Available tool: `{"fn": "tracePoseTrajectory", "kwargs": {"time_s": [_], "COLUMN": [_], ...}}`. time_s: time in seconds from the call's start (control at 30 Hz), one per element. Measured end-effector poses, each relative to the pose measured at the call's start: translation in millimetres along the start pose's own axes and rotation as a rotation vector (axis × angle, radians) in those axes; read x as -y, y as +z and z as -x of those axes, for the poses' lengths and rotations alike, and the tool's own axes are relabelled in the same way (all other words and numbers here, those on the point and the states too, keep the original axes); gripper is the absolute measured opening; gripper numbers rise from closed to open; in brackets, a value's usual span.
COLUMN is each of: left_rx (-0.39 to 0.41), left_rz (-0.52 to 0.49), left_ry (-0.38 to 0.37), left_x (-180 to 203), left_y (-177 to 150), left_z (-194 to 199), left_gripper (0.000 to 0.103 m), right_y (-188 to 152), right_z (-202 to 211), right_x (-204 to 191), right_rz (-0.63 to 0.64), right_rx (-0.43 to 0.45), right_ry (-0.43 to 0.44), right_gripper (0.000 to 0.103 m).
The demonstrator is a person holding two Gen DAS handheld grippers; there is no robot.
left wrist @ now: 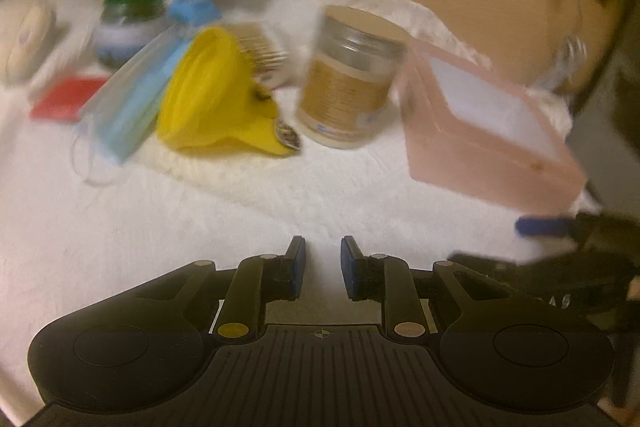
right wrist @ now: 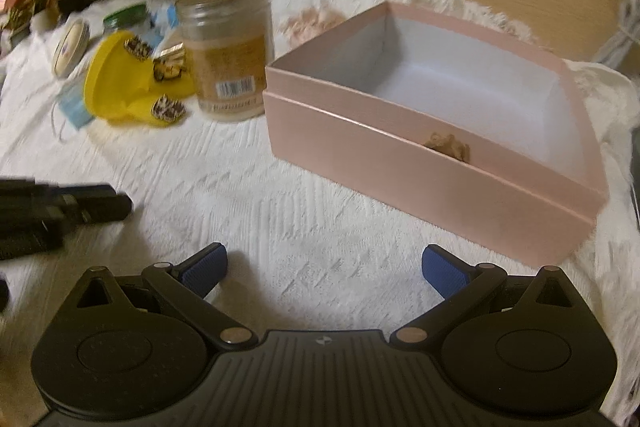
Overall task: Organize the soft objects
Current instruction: 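Reach the left tool to the cream round object and close on it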
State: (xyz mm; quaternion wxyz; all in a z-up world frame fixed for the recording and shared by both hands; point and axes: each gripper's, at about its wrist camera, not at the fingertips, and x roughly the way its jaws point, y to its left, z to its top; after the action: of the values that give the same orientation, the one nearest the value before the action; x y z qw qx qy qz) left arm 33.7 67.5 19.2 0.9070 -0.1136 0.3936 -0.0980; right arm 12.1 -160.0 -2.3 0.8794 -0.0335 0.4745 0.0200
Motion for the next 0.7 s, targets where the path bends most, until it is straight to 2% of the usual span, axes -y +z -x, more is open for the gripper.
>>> {"fn": "tracePoseTrajectory", "kwargs": {"time_s": [0.07,0.2,0.33,0.37,0.4,0.47,0.63,0.67,0.7], "left_rx": [0.038,0.182,0.282,0.295,0.295,0.312,0.315,0.3,0.278], "left_rz": [0.025,-0.018,0.021,0.041,0.066,0.155,0.244,0.269,0.306], "left_ry": [0.009,0.124,0.181,0.194,0.193,0.156,0.164,0.14,0.087], "left_x": [-24.7,-80.9,-169.0,-190.4,-209.4,-253.5,-322.6,-334.2,-347.4], "left_y": [15.6,51.3,92.5,102.0,110.5,125.9,151.1,155.8,158.8], "left_z": [13.6,45.6,64.4,65.8,65.9,67.2,56.7,51.3,46.6], "left_gripper": [0.023,0.023,0.023,0.024,0.024,0.024,0.024,0.024,0.024], "right_y": [6.1,13.3,24.0,26.9,30.8,46.5,110.8,126.1,141.9], "right_z": [-1.9,-4.3,-8.8,-7.8,-4.7,7.1,30.4,28.0,23.0], "right_x": [1.3,-0.4,-2.8,-6.2,-12.7,-38.2,-124.2,-142.4,-160.6], "right_rz": [0.015,0.015,0.005,0.0,0.007,0.065,0.214,0.228,0.236], "right_rx": [-0.044,-0.098,-0.157,-0.158,-0.143,-0.078,0.151,0.172,0.183], "right_ry": [0.011,0.009,-0.004,-0.026,-0.059,-0.11,-0.042,-0.007,0.039], "right_gripper": [0.103,0.103,0.102,0.096,0.091,0.091,0.091,0.091,0.086]}}
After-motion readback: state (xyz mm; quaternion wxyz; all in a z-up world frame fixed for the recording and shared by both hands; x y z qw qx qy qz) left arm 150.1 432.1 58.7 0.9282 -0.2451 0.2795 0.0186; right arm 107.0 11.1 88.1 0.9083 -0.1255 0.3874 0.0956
